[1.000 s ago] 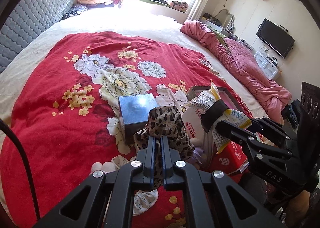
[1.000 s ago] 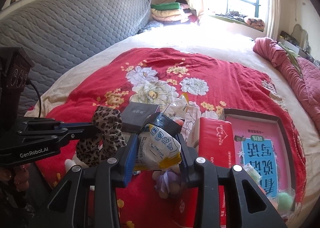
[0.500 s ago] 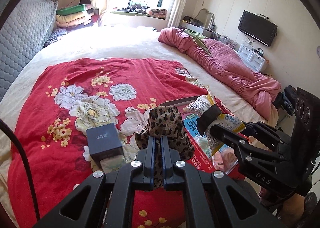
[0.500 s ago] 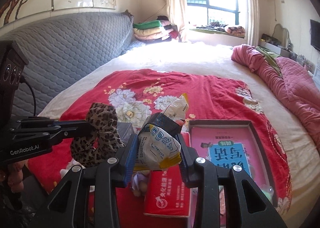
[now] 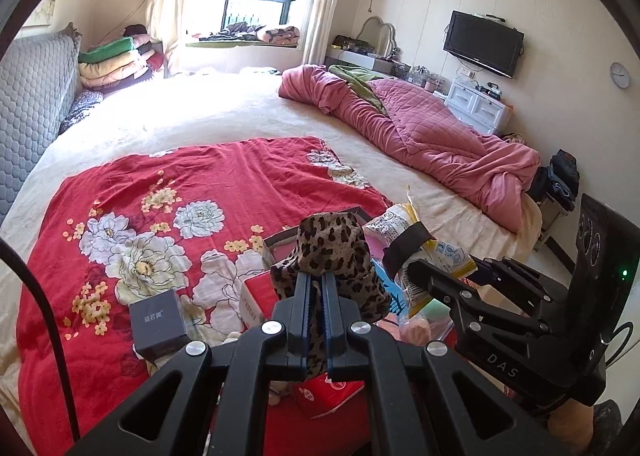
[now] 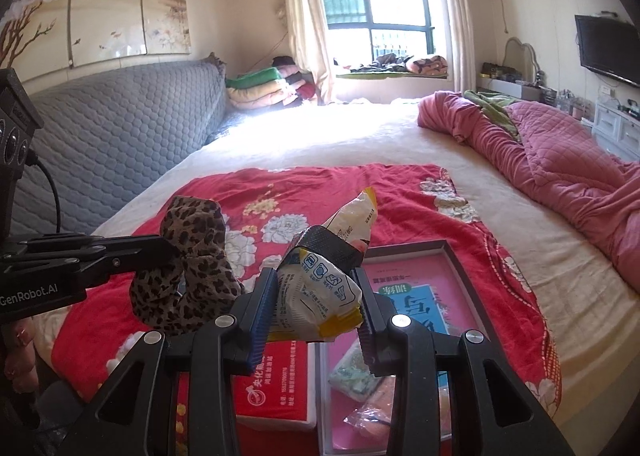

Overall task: Organize soft objects
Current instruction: 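Carry the scrunchie and white snack bag over the pink tray with both tools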

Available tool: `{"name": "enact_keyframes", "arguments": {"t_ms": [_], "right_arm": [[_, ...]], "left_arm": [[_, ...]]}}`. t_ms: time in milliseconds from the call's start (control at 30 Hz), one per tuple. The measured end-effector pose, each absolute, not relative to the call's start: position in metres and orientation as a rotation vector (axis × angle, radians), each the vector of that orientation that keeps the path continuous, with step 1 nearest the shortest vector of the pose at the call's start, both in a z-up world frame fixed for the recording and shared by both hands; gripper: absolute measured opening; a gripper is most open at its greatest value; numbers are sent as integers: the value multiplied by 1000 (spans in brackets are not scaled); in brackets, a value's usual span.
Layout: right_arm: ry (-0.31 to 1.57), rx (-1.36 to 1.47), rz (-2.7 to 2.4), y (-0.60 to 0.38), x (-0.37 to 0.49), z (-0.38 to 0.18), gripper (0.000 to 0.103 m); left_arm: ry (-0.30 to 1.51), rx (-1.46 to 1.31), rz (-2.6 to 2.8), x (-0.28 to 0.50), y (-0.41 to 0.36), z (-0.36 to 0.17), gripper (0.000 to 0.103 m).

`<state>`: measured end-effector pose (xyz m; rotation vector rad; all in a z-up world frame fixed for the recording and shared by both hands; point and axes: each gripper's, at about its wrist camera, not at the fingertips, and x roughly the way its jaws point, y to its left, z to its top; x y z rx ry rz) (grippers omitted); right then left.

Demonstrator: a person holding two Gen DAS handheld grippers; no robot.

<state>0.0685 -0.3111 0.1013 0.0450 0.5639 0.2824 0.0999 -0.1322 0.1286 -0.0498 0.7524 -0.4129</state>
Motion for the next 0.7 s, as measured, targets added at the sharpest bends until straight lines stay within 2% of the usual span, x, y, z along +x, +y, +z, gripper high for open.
{"name": "enact_keyframes", "arguments": {"t_ms": [700], "right_arm": [[546,172,123,-402,61,89,38]], "left_arm": [[813,24,-480,118,-207,112,5]]}}
